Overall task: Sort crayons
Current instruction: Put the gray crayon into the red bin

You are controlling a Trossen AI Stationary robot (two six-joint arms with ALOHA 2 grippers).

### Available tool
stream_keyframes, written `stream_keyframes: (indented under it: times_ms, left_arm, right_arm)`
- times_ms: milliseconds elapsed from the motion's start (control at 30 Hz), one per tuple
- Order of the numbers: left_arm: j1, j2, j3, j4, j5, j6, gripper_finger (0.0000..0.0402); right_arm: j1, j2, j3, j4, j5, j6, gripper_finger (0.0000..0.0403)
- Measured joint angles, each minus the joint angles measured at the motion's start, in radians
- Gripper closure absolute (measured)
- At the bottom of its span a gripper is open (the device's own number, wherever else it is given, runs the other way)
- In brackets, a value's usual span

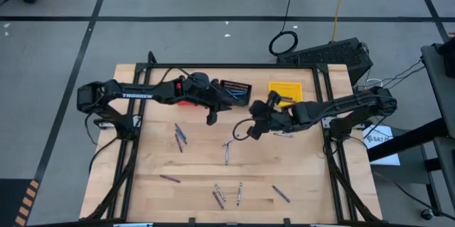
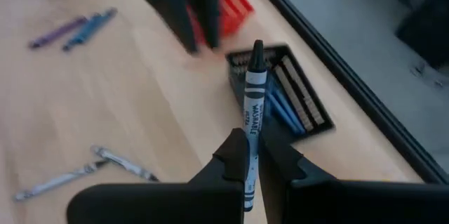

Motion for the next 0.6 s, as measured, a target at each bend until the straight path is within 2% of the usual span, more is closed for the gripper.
stream_keyframes:
  times_ms: [233, 400, 600]
  left_arm:
    - [0.0, 0.032, 0.0, 0.129, 0.053, -0.088, 0.034]
    - [-0.003, 0.033, 0.0, 0.171, 0.076, -0.113, 0.034]
    - [-0.006, 0.033, 0.0, 0.234, 0.078, -0.231, 0.034]
  right_arm:
    - [-0.029, 0.0, 0.0, 0.097, -0.084, -0.102, 0.0401]
    - [-0.029, 0.0, 0.0, 0.119, -0.088, -0.127, 0.0401]
    - [-0.034, 0.0, 0.0, 0.15, -0.088, -0.163, 0.0401]
